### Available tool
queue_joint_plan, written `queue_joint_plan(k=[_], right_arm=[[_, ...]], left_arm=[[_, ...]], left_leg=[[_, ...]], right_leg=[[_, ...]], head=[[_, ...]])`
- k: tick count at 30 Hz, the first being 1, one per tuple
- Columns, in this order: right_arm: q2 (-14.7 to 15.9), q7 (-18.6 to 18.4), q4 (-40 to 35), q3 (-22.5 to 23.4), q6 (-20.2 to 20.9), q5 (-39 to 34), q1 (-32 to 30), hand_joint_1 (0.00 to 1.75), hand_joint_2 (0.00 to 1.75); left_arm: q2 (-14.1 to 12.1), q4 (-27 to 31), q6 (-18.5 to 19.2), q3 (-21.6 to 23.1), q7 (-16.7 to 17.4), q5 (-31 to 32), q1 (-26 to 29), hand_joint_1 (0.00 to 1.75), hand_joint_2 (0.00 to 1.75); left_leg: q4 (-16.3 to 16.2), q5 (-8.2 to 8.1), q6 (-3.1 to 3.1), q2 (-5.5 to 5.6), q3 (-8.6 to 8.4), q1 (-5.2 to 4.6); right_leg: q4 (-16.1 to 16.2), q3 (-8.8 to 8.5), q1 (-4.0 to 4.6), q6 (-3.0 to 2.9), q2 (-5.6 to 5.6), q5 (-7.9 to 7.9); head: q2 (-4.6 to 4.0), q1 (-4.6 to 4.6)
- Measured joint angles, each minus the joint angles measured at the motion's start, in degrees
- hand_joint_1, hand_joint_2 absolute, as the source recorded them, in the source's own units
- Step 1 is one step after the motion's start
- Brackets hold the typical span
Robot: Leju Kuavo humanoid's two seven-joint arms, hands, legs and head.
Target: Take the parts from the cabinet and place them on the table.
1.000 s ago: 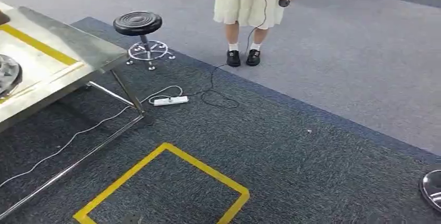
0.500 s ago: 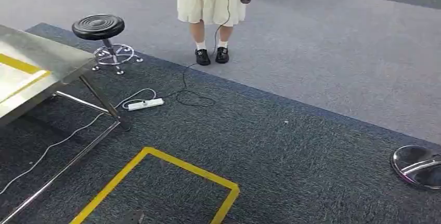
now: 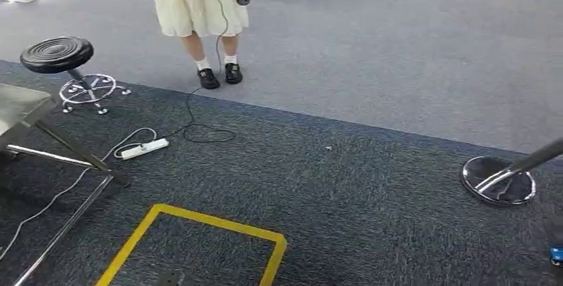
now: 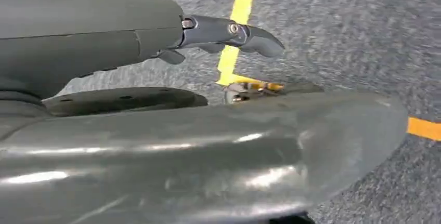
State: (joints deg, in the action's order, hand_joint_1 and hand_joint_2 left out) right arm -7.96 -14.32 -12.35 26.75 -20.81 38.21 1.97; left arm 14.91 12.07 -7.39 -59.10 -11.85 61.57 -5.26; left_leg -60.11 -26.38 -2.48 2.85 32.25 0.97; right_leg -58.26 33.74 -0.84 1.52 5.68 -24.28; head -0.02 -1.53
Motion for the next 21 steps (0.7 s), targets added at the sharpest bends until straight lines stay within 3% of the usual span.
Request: queue_joint_plan(k=[1,4,5,6,7,8,10,11,12,14,15,16,20,21], right_arm=[[0.0,-0.1,0.0,0.1,0.0,0.1,0.2,0.00,0.00],[0.0,-0.2,0.0,0.3,-0.1,0.1,-0.3,0.00,0.00],[0.0,-0.3,0.0,0.3,-0.1,0.1,-0.4,0.00,0.00],[0.0,-0.3,0.0,0.3,-0.1,0.1,-0.5,0.00,0.00],[0.0,-0.4,0.0,0.3,-0.1,0.1,-0.3,0.00,0.00],[0.0,-0.4,0.0,0.3,-0.1,0.1,-0.1,0.00,0.00],[0.0,-0.3,0.0,0.3,-0.1,0.1,0.1,0.00,0.00],[0.0,-0.3,0.0,0.3,-0.1,0.1,0.0,0.00,0.00],[0.0,-0.3,0.0,0.3,-0.1,0.1,-0.1,0.00,0.00],[0.0,-0.4,0.0,0.3,-0.1,0.1,-0.3,0.00,0.00],[0.0,-0.4,0.0,0.3,0.0,0.2,-0.2,0.00,0.00],[0.0,-0.4,0.0,0.3,0.1,0.2,0.1,0.00,0.00],[0.0,-0.4,0.0,0.3,0.3,0.3,-0.1,0.00,0.00],[0.0,-0.4,0.0,0.4,0.3,0.3,0.0,0.00,0.00]], left_arm=[[0.1,0.0,0.0,0.0,0.0,0.0,0.0,0.00,0.00],[0.1,0.0,0.0,0.0,0.0,0.0,-0.1,0.00,0.00],[0.1,0.0,0.0,0.0,0.0,0.0,-0.2,0.00,0.00],[0.2,0.0,0.0,0.0,0.0,0.0,-0.3,0.00,0.00],[0.2,0.0,0.0,0.0,0.0,0.0,-0.2,0.00,0.00],[0.2,0.0,0.0,0.0,0.0,0.0,-0.1,0.00,0.00],[0.2,0.0,0.0,0.0,0.0,0.0,0.1,0.00,0.00],[0.2,0.0,0.0,0.0,0.0,0.0,0.1,0.00,0.00],[0.2,0.0,0.0,0.0,0.0,0.0,0.0,0.00,0.00],[0.2,0.0,0.0,0.0,0.0,0.0,0.0,0.00,0.00],[0.2,0.0,0.0,0.0,0.0,0.0,0.0,0.00,0.00],[0.2,0.0,0.0,0.0,0.0,0.0,0.0,0.00,0.00],[0.2,0.0,0.0,0.0,0.0,0.0,-0.2,0.00,0.00],[0.2,0.0,0.0,0.0,0.0,0.0,-0.3,0.00,0.00]], left_leg=[[2.7,-0.47,0.08,3.00,-1.09,0.45],[2.5,-0.65,1.64,1.49,-0.85,-0.10],[2.9,-0.35,2.20,0.62,-0.96,0.21],[3.0,-0.25,2.56,-0.16,-1.09,0.20],[3.0,-0.34,3.05,-0.77,-1.15,0.08],[3.0,-0.43,3.20,-1.77,-1.18,-0.15],[3.0,-0.57,3.39,-3.61,-1.20,-0.52],[3.0,-0.61,3.45,-4.32,-1.26,-0.60],[3.0,-0.70,3.44,-4.92,-1.36,-0.64],[3.0,-0.99,3.19,-6.05,-1.85,-0.67],[3.0,-1.23,2.93,-6.58,-2.23,-0.68],[3.0,-1.51,2.51,-6.96,-2.33,-1.13],[3.5,-1.45,1.37,-8.49,-2.90,-0.98],[3.2,-2.03,0.86,-7.27,-2.84,-0.72]], right_leg=[[-0.7,0.49,0.38,0.49,0.77,-0.10],[0.3,1.15,-0.23,1.73,2.37,0.57],[0.4,1.36,-0.30,2.15,3.04,0.62],[-0.5,1.52,-0.14,2.20,0.83,0.15],[-3.1,2.85,0.15,2.30,-2.42,-1.72],[-8.0,5.21,0.14,2.49,-4.11,-4.44],[-17.0,9.53,0.11,2.56,-5.22,-8.16],[-18.5,10.15,0.12,2.56,-5.30,-8.17],[-17.3,9.36,0.13,2.49,-5.31,-6.98],[-7.9,4.05,0.18,2.12,-5.98,-2.36],[-2.6,0.86,0.31,1.90,-7.79,-0.50],[-0.8,-0.02,0.82,1.53,-9.36,-1.07],[-0.3,0.24,1.02,0.07,-7.01,-0.47],[0.1,-0.02,0.53,-0.32,-6.42,-0.13]], head=[[0.00,0.37],[0.00,0.33],[0.00,0.41],[0.00,0.26],[0.00,-0.41],[0.00,-0.57],[0.00,-0.50],[0.00,-0.48],[0.00,-0.50],[0.00,-0.50],[0.00,-0.55],[0.00,-0.52],[0.00,-0.50],[0.00,-0.33]])
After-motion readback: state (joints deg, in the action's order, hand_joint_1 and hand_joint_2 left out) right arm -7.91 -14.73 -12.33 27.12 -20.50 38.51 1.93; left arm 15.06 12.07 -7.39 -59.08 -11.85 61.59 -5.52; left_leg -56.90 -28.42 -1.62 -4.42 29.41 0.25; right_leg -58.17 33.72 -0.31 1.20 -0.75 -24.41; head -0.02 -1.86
